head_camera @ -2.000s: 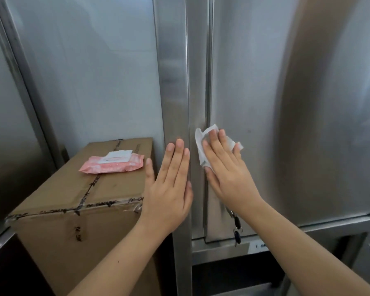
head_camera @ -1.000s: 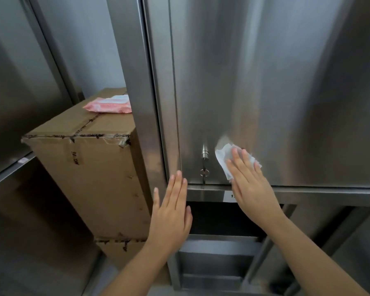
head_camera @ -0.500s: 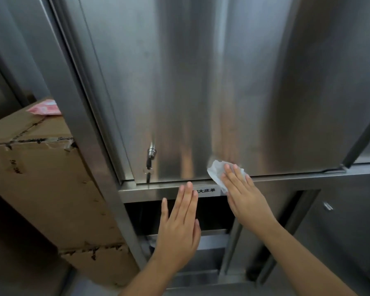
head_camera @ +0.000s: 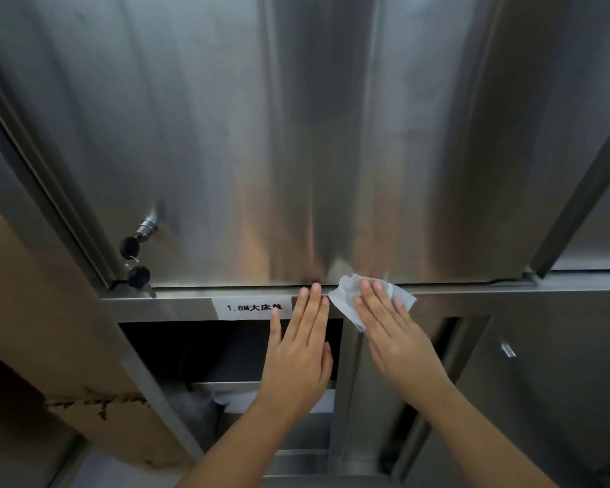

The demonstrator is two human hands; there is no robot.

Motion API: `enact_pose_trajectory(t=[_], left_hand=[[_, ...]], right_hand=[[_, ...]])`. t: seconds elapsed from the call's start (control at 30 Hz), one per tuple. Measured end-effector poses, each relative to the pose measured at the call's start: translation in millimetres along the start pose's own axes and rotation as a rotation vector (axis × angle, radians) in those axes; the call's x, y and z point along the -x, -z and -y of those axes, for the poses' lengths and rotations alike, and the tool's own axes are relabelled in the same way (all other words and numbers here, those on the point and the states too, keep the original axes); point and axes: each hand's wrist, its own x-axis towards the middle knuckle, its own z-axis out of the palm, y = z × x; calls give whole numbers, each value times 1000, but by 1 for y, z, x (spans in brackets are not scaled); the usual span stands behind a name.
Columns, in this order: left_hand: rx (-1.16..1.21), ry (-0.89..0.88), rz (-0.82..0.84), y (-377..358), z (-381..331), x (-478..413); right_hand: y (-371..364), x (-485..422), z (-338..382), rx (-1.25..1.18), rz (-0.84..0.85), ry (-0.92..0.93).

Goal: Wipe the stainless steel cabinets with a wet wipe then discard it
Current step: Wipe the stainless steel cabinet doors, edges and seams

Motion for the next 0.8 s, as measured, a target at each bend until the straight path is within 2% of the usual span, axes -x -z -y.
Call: enact_pose_trajectory(t=[0.17, 0.43, 0.7, 0.8], left_hand=[[14, -113, -214, -34, 2, -7], [17, -157, -508, -68, 0, -20], [21, -200, -788, -91, 5, -33], [33, -184, -843, -97, 3, -40]], right_hand=[[-23, 11, -4, -12, -165, 2], [-49, 17, -9, 11, -377, 35], [-80, 34, -14, 64, -525, 65], [-92, 42, -13, 33, -540, 60]])
